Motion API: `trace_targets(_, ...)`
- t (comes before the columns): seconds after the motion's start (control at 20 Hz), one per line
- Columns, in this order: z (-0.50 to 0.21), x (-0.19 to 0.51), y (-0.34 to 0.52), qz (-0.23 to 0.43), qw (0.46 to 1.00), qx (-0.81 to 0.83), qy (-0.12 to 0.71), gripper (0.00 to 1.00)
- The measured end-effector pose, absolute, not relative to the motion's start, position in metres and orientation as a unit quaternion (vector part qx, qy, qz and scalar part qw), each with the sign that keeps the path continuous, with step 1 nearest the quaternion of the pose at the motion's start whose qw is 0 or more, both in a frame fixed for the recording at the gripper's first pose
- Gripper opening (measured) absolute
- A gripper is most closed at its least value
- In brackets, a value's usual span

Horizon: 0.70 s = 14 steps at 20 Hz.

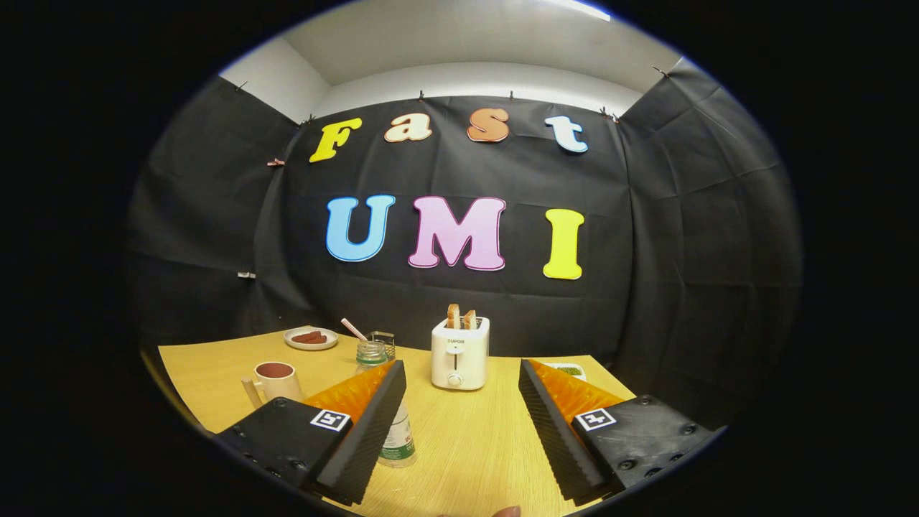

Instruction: Take the bottle from table, then pour the juice into the cup, finally place the bottle on the coaster

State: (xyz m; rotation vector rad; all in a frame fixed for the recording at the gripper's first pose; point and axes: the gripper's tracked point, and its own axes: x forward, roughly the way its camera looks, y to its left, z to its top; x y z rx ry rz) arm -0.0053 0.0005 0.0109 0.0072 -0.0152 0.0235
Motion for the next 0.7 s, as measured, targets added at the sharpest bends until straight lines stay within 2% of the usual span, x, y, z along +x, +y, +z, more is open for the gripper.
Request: trace_targets(0.7, 0.000, -0.004, 0.025, 0.044, 0.999, 0.005, -0.009, 0.97)
